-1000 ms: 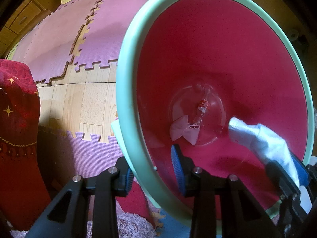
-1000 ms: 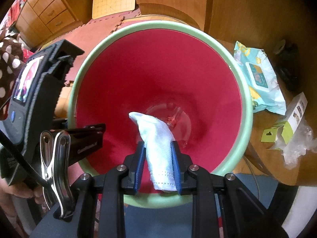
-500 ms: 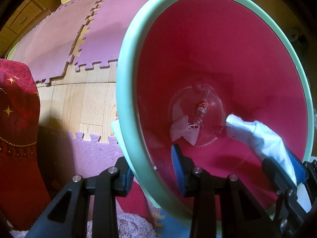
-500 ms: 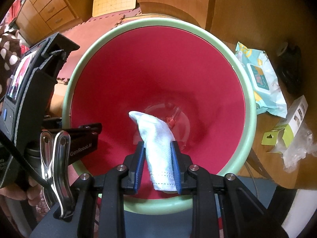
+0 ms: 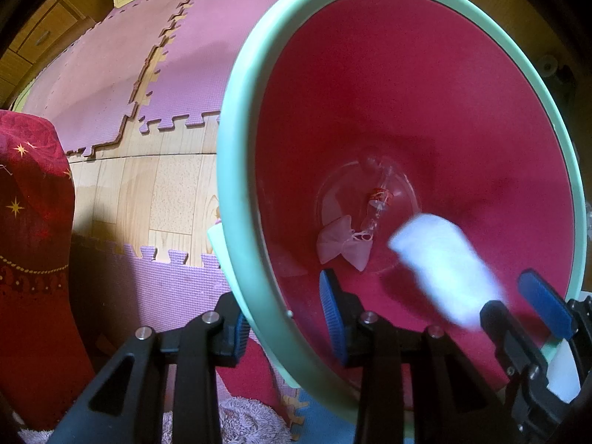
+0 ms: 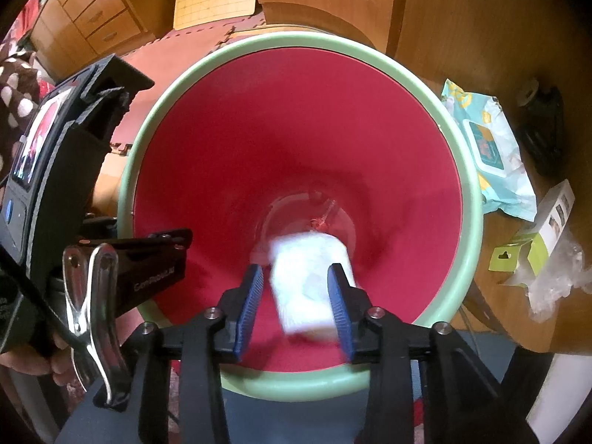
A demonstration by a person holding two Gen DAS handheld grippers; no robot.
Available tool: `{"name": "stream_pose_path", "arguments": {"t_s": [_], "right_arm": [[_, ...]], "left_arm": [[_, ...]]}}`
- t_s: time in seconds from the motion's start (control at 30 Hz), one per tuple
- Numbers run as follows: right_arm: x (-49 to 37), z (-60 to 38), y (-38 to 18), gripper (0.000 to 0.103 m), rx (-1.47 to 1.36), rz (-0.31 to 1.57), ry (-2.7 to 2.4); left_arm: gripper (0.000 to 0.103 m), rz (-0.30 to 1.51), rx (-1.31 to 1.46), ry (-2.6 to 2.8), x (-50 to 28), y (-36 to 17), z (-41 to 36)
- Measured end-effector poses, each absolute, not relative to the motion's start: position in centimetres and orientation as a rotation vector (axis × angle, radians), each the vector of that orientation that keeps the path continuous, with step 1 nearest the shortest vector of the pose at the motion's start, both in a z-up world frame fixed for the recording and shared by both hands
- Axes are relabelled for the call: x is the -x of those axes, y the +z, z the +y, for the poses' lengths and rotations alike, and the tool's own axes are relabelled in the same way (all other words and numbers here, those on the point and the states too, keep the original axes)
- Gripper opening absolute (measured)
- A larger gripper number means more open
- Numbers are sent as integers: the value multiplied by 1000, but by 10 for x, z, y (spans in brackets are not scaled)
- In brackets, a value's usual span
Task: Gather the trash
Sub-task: 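Lower the cloth into the bucket and open the right tool, then move the right tool back to the shelf toward the white cloth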
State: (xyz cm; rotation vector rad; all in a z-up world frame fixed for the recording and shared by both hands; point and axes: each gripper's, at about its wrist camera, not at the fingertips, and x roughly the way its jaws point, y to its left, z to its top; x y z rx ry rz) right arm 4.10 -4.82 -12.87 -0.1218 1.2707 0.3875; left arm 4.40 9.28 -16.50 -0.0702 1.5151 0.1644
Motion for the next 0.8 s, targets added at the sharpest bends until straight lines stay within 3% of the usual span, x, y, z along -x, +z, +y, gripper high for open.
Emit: {"name": "stream_pose_path", "arguments": {"t_s": [0.17,0.53,0.8], "right_arm": [[-42,-49,-126,54,105,1257,395],[-41,-53,-121,64,99,1244,386],[-38,-58,-109,64,86,1227,388]], "left_arm": [[36,1515,75,164,-45,-164,93],[36,1515,73,164,-45,-165,93],[36,1515,73,164,-45,-165,93]]}}
